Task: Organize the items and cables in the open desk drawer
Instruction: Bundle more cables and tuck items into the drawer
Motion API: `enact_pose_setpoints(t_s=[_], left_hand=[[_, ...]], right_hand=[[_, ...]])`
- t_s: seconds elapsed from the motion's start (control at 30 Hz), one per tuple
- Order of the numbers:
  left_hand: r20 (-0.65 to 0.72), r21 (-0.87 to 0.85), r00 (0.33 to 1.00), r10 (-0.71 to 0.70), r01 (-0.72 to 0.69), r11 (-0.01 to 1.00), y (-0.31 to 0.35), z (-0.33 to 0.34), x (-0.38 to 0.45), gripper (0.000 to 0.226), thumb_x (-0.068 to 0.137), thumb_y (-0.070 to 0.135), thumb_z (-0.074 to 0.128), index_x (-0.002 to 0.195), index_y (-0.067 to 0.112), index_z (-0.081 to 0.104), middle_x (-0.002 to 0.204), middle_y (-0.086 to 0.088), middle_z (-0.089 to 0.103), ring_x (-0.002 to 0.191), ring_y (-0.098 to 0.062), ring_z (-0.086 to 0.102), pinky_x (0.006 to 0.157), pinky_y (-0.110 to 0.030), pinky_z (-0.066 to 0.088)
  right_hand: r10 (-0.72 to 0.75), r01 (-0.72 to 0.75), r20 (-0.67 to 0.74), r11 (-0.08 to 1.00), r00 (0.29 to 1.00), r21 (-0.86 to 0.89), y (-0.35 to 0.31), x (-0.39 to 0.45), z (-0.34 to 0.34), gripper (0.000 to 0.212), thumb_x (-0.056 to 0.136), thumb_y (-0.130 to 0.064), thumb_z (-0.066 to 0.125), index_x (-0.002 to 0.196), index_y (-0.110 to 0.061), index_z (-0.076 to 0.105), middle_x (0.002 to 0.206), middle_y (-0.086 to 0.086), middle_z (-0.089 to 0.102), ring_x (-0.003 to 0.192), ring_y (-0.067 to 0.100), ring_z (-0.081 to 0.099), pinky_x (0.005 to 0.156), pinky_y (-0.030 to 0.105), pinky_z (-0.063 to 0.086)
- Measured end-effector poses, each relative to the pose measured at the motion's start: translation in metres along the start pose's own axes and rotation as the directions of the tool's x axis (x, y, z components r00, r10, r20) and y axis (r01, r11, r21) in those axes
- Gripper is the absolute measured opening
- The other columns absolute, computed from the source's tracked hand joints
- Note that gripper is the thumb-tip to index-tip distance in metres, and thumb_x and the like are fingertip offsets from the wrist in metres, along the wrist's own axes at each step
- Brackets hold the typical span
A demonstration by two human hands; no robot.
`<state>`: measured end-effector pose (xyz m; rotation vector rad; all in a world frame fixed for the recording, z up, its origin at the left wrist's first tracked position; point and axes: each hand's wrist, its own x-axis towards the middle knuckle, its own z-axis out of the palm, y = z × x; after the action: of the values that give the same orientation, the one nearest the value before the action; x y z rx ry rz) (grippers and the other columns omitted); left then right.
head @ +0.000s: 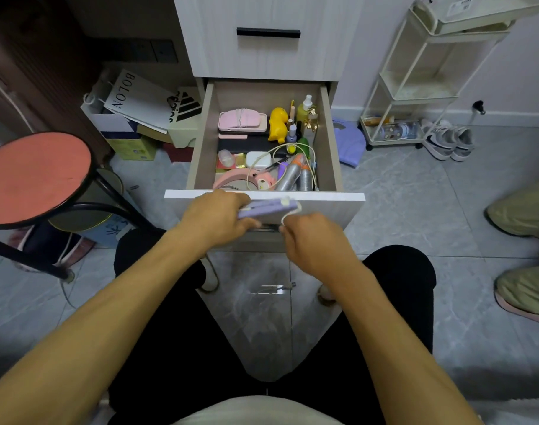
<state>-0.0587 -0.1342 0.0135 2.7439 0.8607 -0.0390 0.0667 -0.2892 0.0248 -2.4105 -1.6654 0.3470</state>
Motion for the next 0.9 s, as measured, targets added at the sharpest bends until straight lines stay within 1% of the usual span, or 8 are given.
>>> enact_pose_setpoints(t_s=[0.17, 0.27, 0.37, 0.53, 0.63, 0.73, 0.8, 0.9], left_hand=[[0.073, 0.198, 0.977, 0.198, -0.209, 0.958, -0.01, -0.013, -0.005, 0.034, 0.084, 0.059, 0.06, 0.105, 0.032, 0.061, 0.09, 0.005, 0.066, 0.094, -0.021, 0.06, 0.083, -0.034, 0.044], [0.015, 0.218, 0.948, 0.318, -0.313, 0.924, -0.013, -0.015, -0.006, 0.035, 0.085, 0.053, 0.062, 0.113, 0.034, 0.064, 0.096, 0.008, 0.068, 0.11, -0.019, 0.051, 0.113, -0.041, 0.009], [-0.098, 0.024, 0.917, 0.386, -0.386, 0.922, -0.021, -0.008, -0.013, 0.039, 0.081, 0.05, 0.067, 0.113, 0.028, 0.069, 0.095, 0.007, 0.067, 0.108, -0.02, 0.051, 0.115, -0.045, 0.007], [-0.219, -0.602, 0.963, 0.157, -0.26, 0.755, -0.022, -0.005, -0.036, 0.028, 0.079, 0.036, 0.072, 0.106, 0.036, 0.065, 0.094, 0.017, 0.064, 0.092, -0.003, 0.056, 0.086, -0.015, 0.042], [-0.196, -0.72, 0.981, -0.006, -0.14, 0.679, -0.013, -0.004, -0.038, 0.025, 0.082, 0.033, 0.071, 0.106, 0.027, 0.067, 0.095, 0.003, 0.07, 0.088, -0.012, 0.062, 0.076, -0.023, 0.047], [-0.146, -0.589, 0.978, -0.147, 0.033, 0.807, -0.012, -0.001, -0.032, 0.037, 0.081, 0.045, 0.069, 0.112, 0.024, 0.068, 0.095, 0.0, 0.07, 0.086, -0.022, 0.062, 0.074, -0.036, 0.051], [-0.102, -0.318, 0.979, -0.175, 0.134, 0.939, -0.009, -0.005, -0.027, 0.036, 0.084, 0.044, 0.07, 0.117, 0.03, 0.065, 0.101, 0.002, 0.07, 0.093, -0.023, 0.062, 0.074, -0.031, 0.047], [-0.054, 0.012, 0.983, -0.177, 0.178, 0.984, -0.007, -0.009, -0.022, 0.028, 0.088, 0.041, 0.065, 0.114, 0.03, 0.063, 0.104, 0.0, 0.068, 0.098, -0.025, 0.061, 0.071, -0.028, 0.037]], right_hand=[[-0.205, 0.21, -0.09, 0.976, 0.975, 0.054, 0.021, 0.025, -0.023, 0.028, 0.096, -0.033, 0.053, 0.088, -0.017, 0.073, 0.085, 0.004, 0.069, 0.08, 0.026, 0.061, 0.067, 0.039, 0.05], [-0.24, 0.261, -0.141, 0.952, 0.96, 0.157, 0.028, 0.036, -0.019, 0.027, 0.093, -0.033, 0.058, 0.08, -0.014, 0.073, 0.072, 0.002, 0.066, 0.067, 0.023, 0.058, 0.062, 0.041, 0.051], [-0.203, 0.234, -0.123, 0.905, 0.972, 0.357, 0.024, 0.041, -0.014, 0.021, 0.089, -0.027, 0.066, 0.076, -0.012, 0.075, 0.068, 0.003, 0.067, 0.065, 0.02, 0.06, 0.062, 0.037, 0.051], [0.099, 0.011, -0.075, 0.535, 0.992, 0.845, 0.023, 0.036, -0.006, 0.016, 0.089, -0.018, 0.068, 0.077, -0.027, 0.075, 0.068, 0.012, 0.069, 0.054, 0.015, 0.058, 0.06, 0.019, 0.045], [0.106, -0.007, -0.072, 0.605, 0.992, 0.796, 0.017, 0.032, 0.003, 0.023, 0.094, -0.02, 0.061, 0.076, -0.014, 0.073, 0.055, 0.004, 0.055, 0.044, 0.004, 0.043, 0.049, 0.012, 0.035], [0.013, 0.009, -0.032, 0.791, 0.999, 0.612, 0.007, 0.03, 0.017, 0.041, 0.097, -0.024, 0.057, 0.06, -0.005, 0.055, 0.052, 0.008, 0.047, 0.049, 0.008, 0.038, 0.054, 0.025, 0.035], [-0.01, -0.012, 0.05, 0.904, 0.999, 0.428, 0.004, 0.028, 0.022, 0.045, 0.097, -0.027, 0.055, 0.056, -0.015, 0.042, 0.054, 0.003, 0.043, 0.053, 0.014, 0.04, 0.056, 0.031, 0.034], [0.004, -0.021, 0.076, 0.974, 0.997, 0.227, -0.002, 0.025, 0.013, 0.034, 0.096, -0.031, 0.055, 0.064, -0.022, 0.045, 0.065, -0.001, 0.048, 0.066, 0.022, 0.049, 0.06, 0.029, 0.035]])
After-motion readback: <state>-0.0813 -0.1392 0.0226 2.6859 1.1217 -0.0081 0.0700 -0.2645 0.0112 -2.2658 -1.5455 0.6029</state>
